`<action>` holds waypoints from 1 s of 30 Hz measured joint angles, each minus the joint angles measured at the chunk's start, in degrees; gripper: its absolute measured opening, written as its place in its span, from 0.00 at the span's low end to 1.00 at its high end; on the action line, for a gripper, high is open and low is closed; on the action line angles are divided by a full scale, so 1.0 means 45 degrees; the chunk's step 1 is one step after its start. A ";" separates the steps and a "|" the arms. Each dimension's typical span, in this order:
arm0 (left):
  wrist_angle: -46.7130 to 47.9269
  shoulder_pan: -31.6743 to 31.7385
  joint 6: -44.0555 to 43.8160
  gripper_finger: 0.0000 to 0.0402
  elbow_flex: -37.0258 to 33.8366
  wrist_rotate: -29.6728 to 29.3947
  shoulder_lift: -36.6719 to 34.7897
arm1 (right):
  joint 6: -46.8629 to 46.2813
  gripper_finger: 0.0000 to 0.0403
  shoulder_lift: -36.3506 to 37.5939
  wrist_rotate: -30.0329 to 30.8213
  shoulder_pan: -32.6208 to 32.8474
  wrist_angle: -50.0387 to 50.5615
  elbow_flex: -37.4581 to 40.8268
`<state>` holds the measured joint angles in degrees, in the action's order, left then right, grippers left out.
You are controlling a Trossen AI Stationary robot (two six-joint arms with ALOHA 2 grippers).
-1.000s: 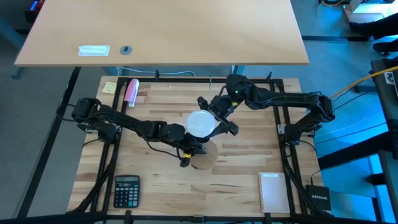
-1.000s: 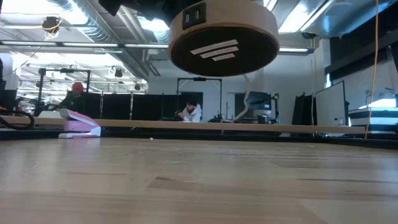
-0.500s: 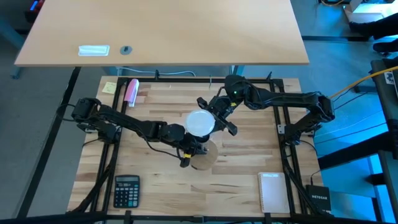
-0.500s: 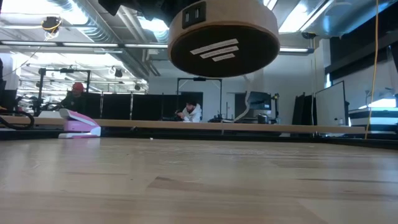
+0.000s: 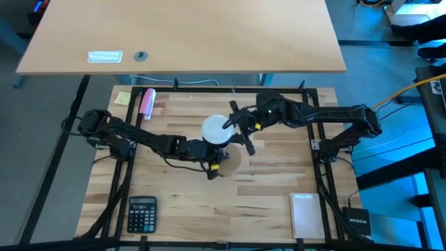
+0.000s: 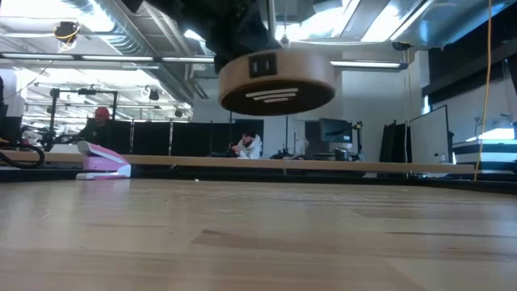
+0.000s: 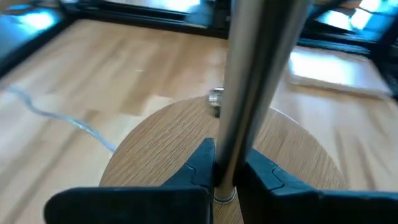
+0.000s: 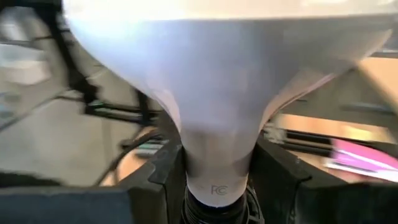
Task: Screw lightbulb
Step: Insert the white lightbulb into the lamp
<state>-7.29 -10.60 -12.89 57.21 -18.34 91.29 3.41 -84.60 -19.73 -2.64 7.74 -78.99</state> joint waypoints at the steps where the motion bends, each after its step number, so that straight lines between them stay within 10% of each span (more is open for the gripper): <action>1: -0.0009 -0.0038 -0.0115 0.07 0.0000 -0.0475 -0.0004 | 0.0003 0.36 0.0008 0.0636 0.0128 0.0027 -0.0015; 13: 0.0844 -0.0315 -0.1401 0.07 0.0478 -0.4101 -0.0069 | -0.0391 0.36 -0.0126 0.7060 0.1712 0.0054 -0.0017; 22: 0.1173 -0.0395 -0.0808 0.07 0.0505 -0.4090 -0.0069 | -0.0220 0.37 -0.0149 0.6352 0.1841 -0.0420 0.0048; 30: 0.1076 -0.0395 -0.0718 0.07 0.0588 -0.4023 -0.0142 | 0.0269 0.62 -0.0154 0.5859 0.1827 -0.0230 0.0096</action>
<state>-2.45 -12.38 -16.12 59.86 -36.45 90.65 4.62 -85.30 6.63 5.58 6.70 -78.56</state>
